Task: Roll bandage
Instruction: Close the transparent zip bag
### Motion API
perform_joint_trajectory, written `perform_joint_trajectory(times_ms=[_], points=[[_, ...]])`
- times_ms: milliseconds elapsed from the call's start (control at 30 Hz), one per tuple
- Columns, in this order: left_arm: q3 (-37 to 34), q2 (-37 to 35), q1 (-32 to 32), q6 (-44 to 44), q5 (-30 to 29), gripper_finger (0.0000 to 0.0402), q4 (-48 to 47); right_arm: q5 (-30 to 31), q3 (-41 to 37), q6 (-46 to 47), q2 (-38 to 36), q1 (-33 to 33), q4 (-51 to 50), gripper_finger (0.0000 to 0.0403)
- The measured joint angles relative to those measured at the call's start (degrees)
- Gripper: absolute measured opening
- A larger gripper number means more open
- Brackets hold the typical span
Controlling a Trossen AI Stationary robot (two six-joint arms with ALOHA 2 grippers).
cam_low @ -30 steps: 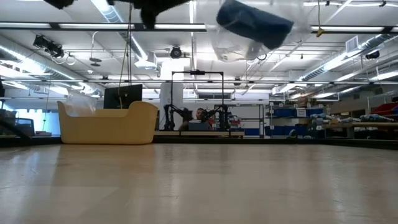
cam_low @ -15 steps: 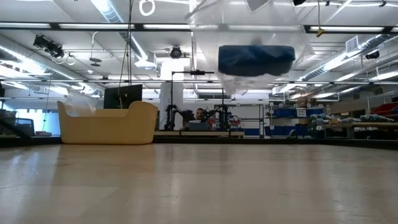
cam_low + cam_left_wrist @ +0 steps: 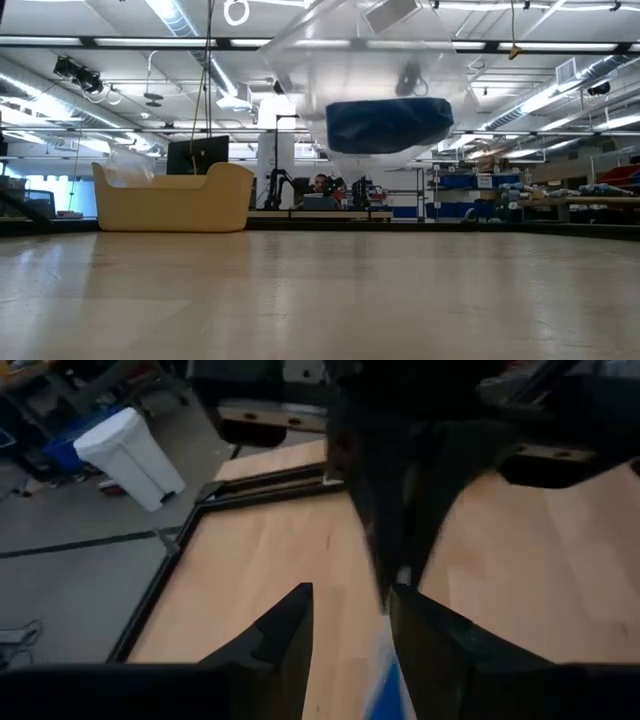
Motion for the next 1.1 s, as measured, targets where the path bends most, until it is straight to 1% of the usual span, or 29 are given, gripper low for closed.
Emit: perform_joint_trajectory(times_ms=[333, 433, 500, 600, 767, 867, 1000, 1100], points=[[0.3, 0.6, 0.3, -0.3, 5.7, 0.0141, 1.1, 0.2, 1.0, -1.2, 0.0, 1.2, -0.1, 0.0], [0.3, 0.6, 0.2, -1.5, 9.2, 0.0141, 1.2, 0.4, 1.0, -1.3, 0.0, 1.2, -0.1, 0.0], [0.3, 0.6, 0.1, -2.2, 10.0, 0.0141, 1.1, 0.5, 1.0, -1.3, -0.1, 1.2, -0.1, 0.0], [0.3, 0.6, -0.2, -2.7, 9.9, 0.014, 1.1, 1.3, 1.0, -1.3, -0.1, 1.2, -0.1, 0.0], [0.3, 0.6, -0.5, -1.8, 6.3, 0.014, 0.9, 1.5, 1.0, -1.6, -0.1, 1.2, 0.0, 0.0], [0.3, 0.9, 0.0, -2.9, 5.8, 0.0138, 0.4, 1.5, 1.0, -1.6, -0.1, 1.2, 0.0, 0.0], [0.3, 1.0, 0.1, -2.2, 5.2, 0.012, 0.7, 1.5, 1.0, -1.6, -0.1, 1.2, 0.2, 0.0], [0.3, 1.0, 0.0, -1.8, 5.0, 0.0095, 1.0, 1.5, 1.0, -1.8, -0.1, 1.2, 0.3, 0.0]])
